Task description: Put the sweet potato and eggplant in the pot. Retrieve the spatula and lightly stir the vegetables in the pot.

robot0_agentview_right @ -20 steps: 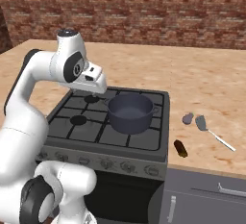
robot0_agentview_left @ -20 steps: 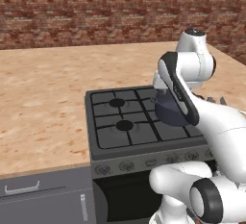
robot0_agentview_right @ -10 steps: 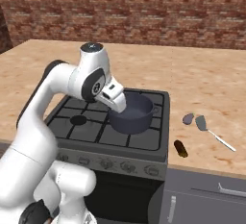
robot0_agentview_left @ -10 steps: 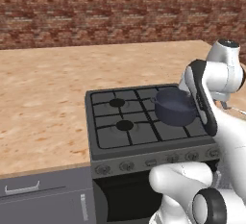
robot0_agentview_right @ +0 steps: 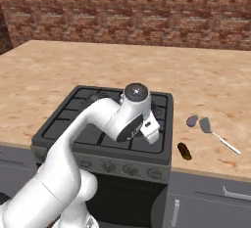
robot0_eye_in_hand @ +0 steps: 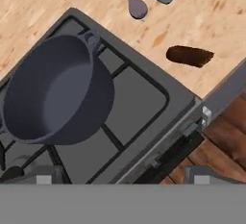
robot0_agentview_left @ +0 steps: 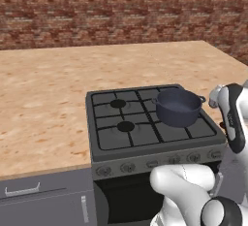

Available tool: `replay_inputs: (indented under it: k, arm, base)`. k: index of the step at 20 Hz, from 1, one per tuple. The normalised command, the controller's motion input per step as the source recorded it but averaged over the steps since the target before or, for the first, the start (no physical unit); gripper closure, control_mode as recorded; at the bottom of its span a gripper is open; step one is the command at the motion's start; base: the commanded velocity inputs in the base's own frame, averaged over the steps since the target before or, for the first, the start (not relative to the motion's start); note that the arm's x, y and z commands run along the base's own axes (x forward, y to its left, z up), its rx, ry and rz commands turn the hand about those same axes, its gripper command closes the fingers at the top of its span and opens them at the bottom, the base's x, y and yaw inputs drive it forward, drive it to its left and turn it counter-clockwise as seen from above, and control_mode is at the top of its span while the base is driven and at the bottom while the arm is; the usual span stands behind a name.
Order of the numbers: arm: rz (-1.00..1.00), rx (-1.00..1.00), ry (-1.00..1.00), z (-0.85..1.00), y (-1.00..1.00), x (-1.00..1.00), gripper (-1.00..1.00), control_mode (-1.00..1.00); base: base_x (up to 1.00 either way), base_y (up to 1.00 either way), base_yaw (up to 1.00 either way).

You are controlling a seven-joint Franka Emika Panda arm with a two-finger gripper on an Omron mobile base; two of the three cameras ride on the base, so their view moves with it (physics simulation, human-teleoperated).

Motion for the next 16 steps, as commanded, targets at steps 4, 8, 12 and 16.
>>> replay_inputs:
  k: [4,8,12,16]
  arm:
    - [-0.10,0.14,-0.14,-0.16,-1.00,0.00,-1.00,-1.00]
    - [-0.07,0.02,-0.04,0.10,-0.97,0.00,-1.00,-1.00]
    - [-0.01,-0.02,0.07,0.44,-0.55,0.14,-1.00,-1.00]
    - [-0.03,-0.10,0.39,0.33,-0.17,0.50,-1.00,-1.00]
  base:
    - [0.00,0.00,0.00]
    - [0.00,0.00,0.00]
    - [0.00,0.00,0.00]
    - [0.00,0.00,0.00]
